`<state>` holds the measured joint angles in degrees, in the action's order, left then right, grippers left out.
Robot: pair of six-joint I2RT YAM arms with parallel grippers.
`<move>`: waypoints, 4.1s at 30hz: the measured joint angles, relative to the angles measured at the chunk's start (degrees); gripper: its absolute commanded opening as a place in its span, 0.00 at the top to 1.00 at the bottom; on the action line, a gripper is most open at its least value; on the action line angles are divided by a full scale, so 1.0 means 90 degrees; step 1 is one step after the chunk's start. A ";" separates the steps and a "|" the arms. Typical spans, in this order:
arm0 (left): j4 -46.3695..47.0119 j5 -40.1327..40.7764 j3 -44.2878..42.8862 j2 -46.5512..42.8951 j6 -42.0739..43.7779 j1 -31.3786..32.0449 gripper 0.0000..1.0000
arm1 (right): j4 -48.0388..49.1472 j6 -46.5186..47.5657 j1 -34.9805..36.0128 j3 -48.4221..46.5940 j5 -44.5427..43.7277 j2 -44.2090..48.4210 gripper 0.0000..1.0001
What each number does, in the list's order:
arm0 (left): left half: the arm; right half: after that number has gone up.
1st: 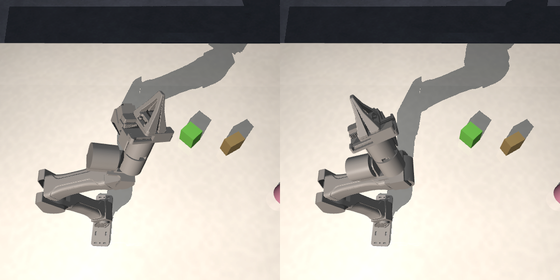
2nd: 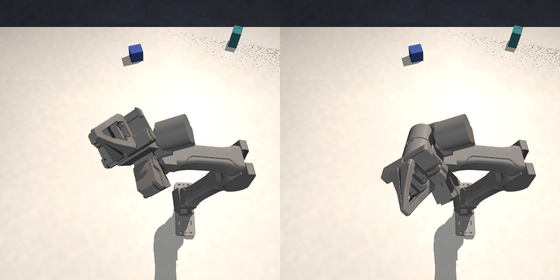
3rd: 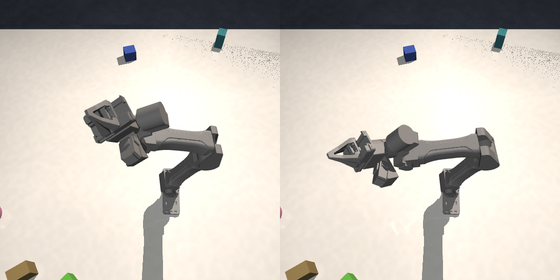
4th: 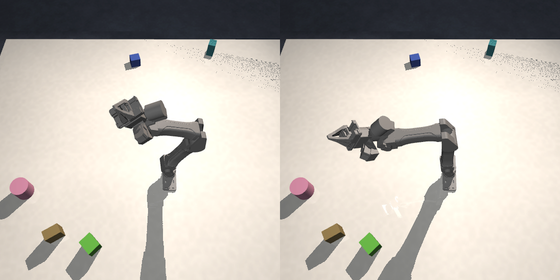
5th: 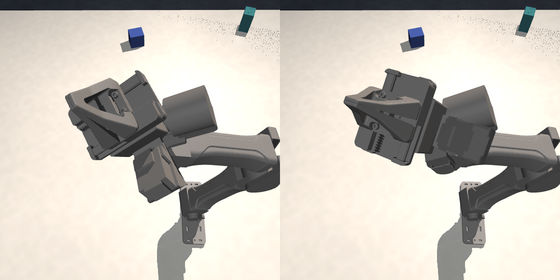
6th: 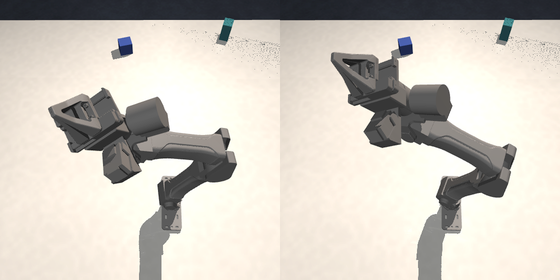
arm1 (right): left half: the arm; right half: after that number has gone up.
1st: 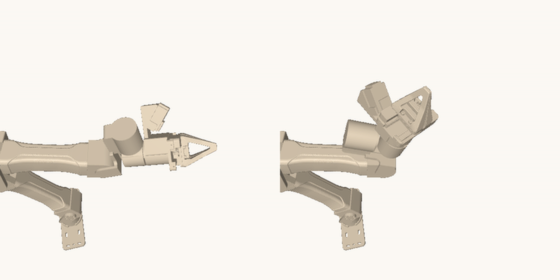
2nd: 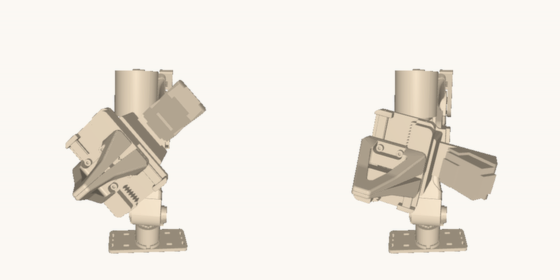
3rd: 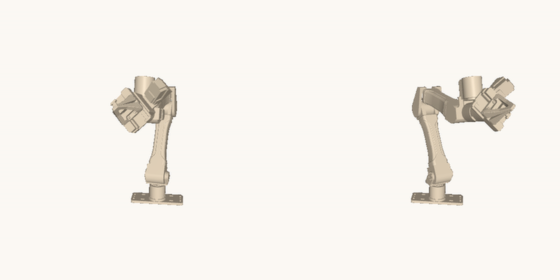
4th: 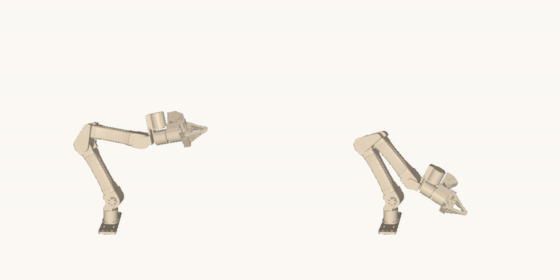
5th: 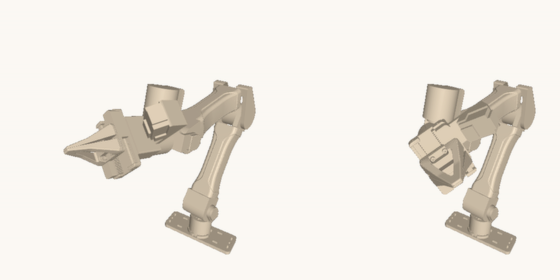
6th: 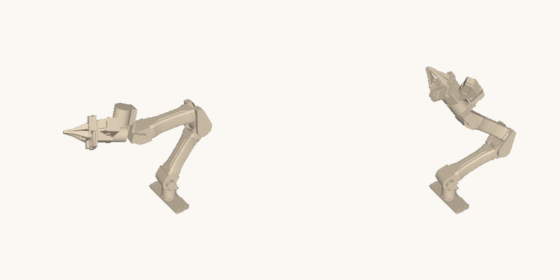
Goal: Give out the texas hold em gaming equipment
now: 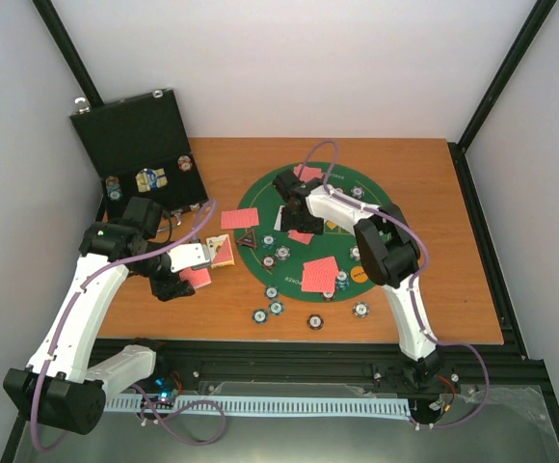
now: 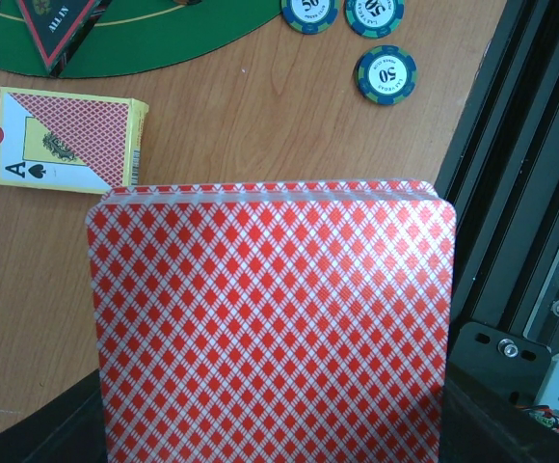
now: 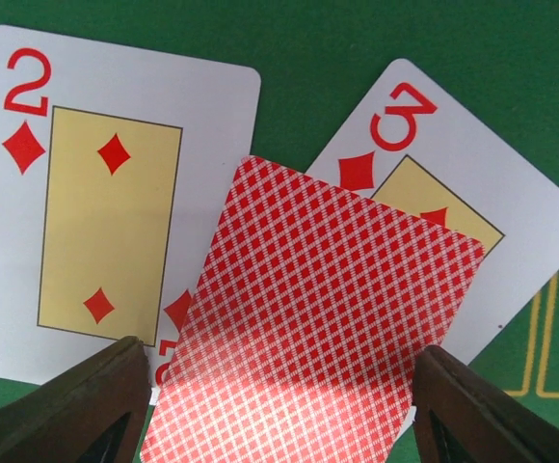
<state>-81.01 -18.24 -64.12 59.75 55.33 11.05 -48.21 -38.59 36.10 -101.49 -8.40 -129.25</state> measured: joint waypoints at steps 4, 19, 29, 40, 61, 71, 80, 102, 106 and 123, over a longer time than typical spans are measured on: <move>0.0000 0.0000 0.0000 0.0000 0.0000 0.0000 0.73 | 0.0153 -0.0039 0.0000 0.0187 -0.0022 0.0107 0.33; -0.0002 0.0000 0.0000 -0.0029 0.0000 0.0000 0.74 | 0.0665 -0.0100 -0.0044 0.1030 0.0347 0.0665 0.47; -0.0002 -0.0002 0.0000 -0.0063 0.0000 0.0000 0.73 | 0.0712 -0.0129 -0.0219 0.1319 0.0325 0.1195 0.35; -0.0005 0.0000 0.0000 -0.0063 0.0000 0.0000 0.73 | 0.0731 -0.1197 -0.0124 0.1207 0.0182 0.1100 0.20; -0.0002 0.0002 0.0039 -0.0075 0.0053 0.0000 0.74 | 0.0464 -0.2467 0.0024 0.0622 -0.0007 0.0398 0.26; -0.0002 -0.0002 0.0036 -0.0087 0.0053 0.0000 0.74 | -0.0058 -0.2552 0.0087 0.0187 -0.0245 0.0100 0.28; -0.0002 -0.0005 0.0036 -0.0148 0.0058 0.0000 0.74 | -0.0724 -0.2555 0.0177 -0.0430 -0.0478 -0.0277 0.39; -0.0002 -0.0007 0.0041 -0.0296 0.0100 0.0000 0.74 | -0.0532 -0.2069 -0.0134 0.0539 -0.0321 0.0636 0.39; -0.0002 -0.0007 0.0041 -0.0296 0.0100 0.0000 0.74 | -0.0294 -0.1899 -0.0112 0.0707 -0.0262 0.0879 0.35; 0.0024 -0.0221 0.0134 -0.0274 0.0112 0.0000 0.74 | 0.4163 -0.1066 0.1416 0.4512 0.3422 0.5214 0.20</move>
<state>-80.79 -20.23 -62.92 57.28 56.34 11.05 -10.74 -48.18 48.84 -60.88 22.39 -82.32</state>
